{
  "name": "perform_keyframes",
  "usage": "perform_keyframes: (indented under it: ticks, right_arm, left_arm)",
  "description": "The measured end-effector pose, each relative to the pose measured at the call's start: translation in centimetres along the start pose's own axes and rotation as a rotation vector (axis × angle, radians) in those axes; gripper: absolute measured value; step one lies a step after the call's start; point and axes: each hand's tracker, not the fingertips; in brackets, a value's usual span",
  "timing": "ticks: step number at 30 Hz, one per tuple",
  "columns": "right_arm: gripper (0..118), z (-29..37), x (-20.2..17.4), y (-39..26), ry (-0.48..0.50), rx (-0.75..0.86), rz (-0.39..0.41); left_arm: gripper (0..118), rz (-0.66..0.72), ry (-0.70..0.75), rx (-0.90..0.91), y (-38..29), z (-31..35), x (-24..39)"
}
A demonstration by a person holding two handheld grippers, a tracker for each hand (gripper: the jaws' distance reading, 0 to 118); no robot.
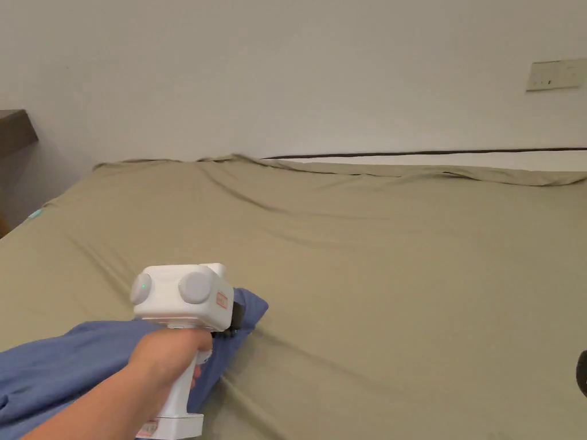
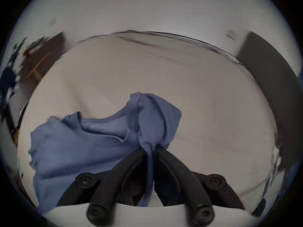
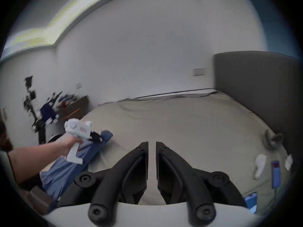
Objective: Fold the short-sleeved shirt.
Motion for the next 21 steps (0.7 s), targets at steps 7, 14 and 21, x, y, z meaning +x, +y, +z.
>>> perform_keyframes:
  ticks: [7,14,21]
  right_arm:
    - [12,9.7,8.1,3.2,-0.324,0.089,0.105]
    - [12,16.9,14.4,2.1,-0.436,0.104,0.108]
    - [12,16.7,13.8,0.6,-0.395,0.069,0.13]
  left_arm:
    - [3,-0.429,-0.336,-0.087,-2.3,-2.2,32.1]
    - [4,-0.786,-0.552,-0.188,-12.5,0.0,54.2]
    - [10,-0.954,-0.496,-0.22,-21.6,-0.7,56.4]
